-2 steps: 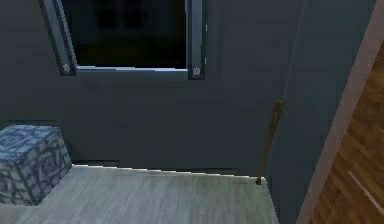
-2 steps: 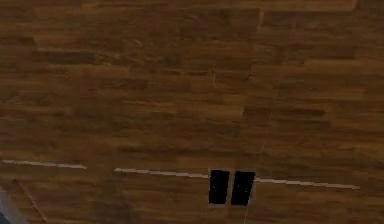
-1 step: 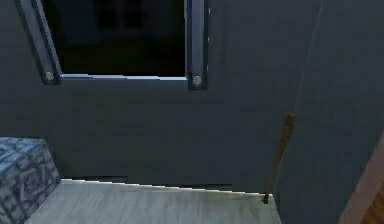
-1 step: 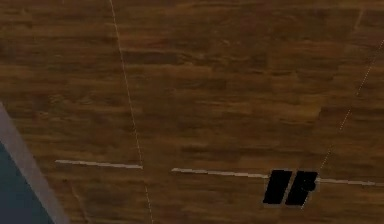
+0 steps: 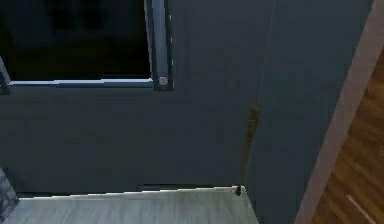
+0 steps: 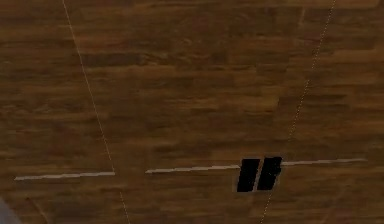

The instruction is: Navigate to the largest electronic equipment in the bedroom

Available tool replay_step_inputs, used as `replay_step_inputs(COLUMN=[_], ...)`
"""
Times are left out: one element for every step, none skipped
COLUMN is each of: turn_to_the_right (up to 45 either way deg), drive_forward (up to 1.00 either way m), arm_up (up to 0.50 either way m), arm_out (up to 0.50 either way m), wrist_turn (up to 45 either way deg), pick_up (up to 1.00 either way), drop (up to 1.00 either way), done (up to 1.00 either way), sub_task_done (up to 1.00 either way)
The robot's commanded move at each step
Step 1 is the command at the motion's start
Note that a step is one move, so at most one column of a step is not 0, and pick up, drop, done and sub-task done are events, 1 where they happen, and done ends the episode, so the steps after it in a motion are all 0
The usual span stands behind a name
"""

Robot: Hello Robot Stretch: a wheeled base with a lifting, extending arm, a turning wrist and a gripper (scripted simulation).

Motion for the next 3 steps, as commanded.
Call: replay_step_inputs(turn_to_the_right=[0.0, -36.0, 0.0], drive_forward=[0.50, 0.00, 0.00], arm_up=[0.00, 0.00, 0.00], arm_out=[0.00, 0.00, 0.00], wrist_turn=[0.0, 0.0, 0.0], pick_up=[0.00, 0.00, 0.00], drop=[0.00, 0.00, 0.00], done=[0.00, 0.00, 1.00], sub_task_done=[0.00, 0.00, 0.00])
